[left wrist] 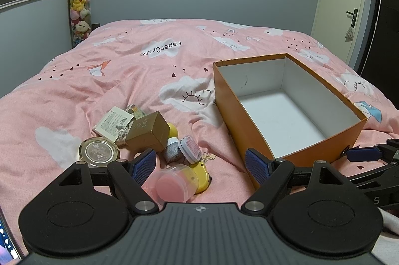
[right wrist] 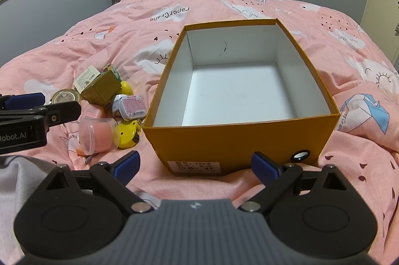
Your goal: Organize rigid objects
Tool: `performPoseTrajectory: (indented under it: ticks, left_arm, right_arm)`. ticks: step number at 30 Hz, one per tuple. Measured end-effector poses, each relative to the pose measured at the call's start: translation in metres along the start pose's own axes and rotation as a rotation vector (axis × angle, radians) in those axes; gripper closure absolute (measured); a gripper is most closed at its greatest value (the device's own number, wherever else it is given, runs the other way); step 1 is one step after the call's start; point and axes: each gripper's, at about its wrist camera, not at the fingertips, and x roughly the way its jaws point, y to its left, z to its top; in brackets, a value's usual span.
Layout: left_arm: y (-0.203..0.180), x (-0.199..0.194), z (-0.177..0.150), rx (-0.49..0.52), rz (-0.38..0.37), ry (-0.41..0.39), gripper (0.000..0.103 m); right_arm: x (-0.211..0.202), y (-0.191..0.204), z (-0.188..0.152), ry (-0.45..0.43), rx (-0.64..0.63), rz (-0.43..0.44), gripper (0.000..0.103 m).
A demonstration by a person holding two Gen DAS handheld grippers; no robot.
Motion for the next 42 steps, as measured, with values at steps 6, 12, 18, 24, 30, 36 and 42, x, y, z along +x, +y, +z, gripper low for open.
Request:
performPoseTrajectory:
  ticks: [6,12,18,24,30,36,42]
  left_arm:
    - [-0.0006,0.0016,-0.0021,0.000,0.000,0.001,0.008]
    - [-0.0009,0.0018,-0.0022,0.001,0.001,0.003,0.008]
    - [-0.0009,0.0022,-0.0020,0.001,0.001,0.005,0.008]
    - [-0.0009,0.0022,-0.0018,0.000,0.001,0.005,0.008]
    - [-0.0014,0.0021,-0.0042,0.001,0.001,0.007,0.008]
    - [-0.0016,0.0022,-0.0048,0.000,0.001,0.008,0.008]
    - [-0.0019,0.0025,-0.0052,0.001,0.002,0.010,0.008]
  right_arm:
    - [-0.0004,-0.0011,-0.0016,0.003,0.008,-0.002,0.008]
    - [-0.0005,-0.0011,-0.0002,0.008,0.013,-0.002,0.008]
    - [-0.0001,-0.0010,0.0001,0.009,0.015,-0.002,0.008]
    - [0.0004,-0.0024,0.0002,0.016,0.026,0.000,0.008]
    - [0.0007,-0.0031,0.0008,0.020,0.031,0.000,0.008]
    - [0.0020,-0.0051,0.0017,0.025,0.039,0.001,0.007]
    - [0.0024,-0.0054,0.0013,0.026,0.042,0.003,0.007]
